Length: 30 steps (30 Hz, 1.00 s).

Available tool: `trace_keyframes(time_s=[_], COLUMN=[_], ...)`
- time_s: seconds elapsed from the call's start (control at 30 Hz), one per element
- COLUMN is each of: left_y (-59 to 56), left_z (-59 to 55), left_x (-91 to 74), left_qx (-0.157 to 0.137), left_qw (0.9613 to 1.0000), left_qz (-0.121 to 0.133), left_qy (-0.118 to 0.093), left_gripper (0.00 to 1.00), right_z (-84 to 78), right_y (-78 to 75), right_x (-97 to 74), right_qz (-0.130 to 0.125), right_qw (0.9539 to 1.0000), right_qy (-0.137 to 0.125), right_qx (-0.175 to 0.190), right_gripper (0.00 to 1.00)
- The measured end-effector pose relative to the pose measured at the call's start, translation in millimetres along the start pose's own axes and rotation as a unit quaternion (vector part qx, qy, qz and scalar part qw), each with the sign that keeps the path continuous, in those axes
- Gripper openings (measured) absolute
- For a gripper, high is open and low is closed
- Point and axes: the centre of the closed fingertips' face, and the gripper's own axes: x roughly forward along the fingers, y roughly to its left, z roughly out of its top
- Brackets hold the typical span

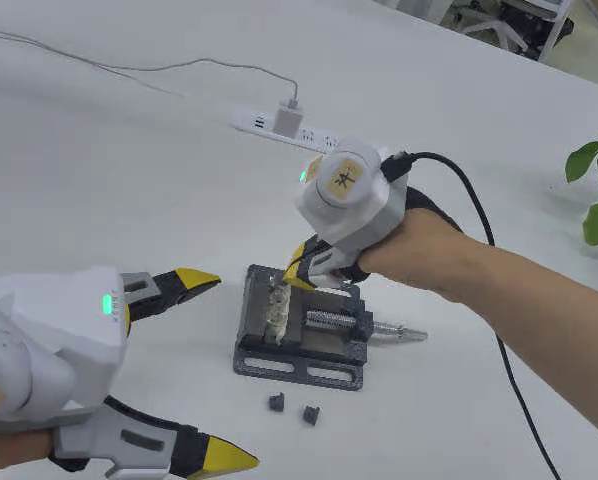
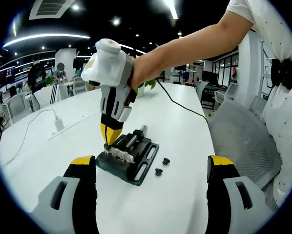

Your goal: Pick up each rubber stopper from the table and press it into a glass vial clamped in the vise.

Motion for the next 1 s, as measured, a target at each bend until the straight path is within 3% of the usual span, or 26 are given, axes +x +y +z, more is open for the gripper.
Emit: trace_keyframes(time_s=[0.23,0.53,1.0], left_y=[0.4,-1.8,-7.2], left_z=[2.1,6.4,10.1], left_x=[-5.4,-7.6,-13.8], left_qx=[0.005,0.014,0.030], left_qw=[0.9999,0.9998,0.9993], left_qz=[0.007,0.010,0.015], left_qy=[0.006,0.010,0.017], left_gripper=[0.94,0.94,0.93], right_z=[0.0,-0.5,-7.6], right_y=[5.0,9.3,23.7], right_x=[-5.4,-26.1,-72.0], right_qz=[-0.003,-0.016,-0.045], right_qw=[0.9998,0.9976,0.9872], right_qy=[-0.020,-0.062,-0.139], right_qx=[0.006,0.028,0.064], right_gripper=[0.00,0.10,0.27])
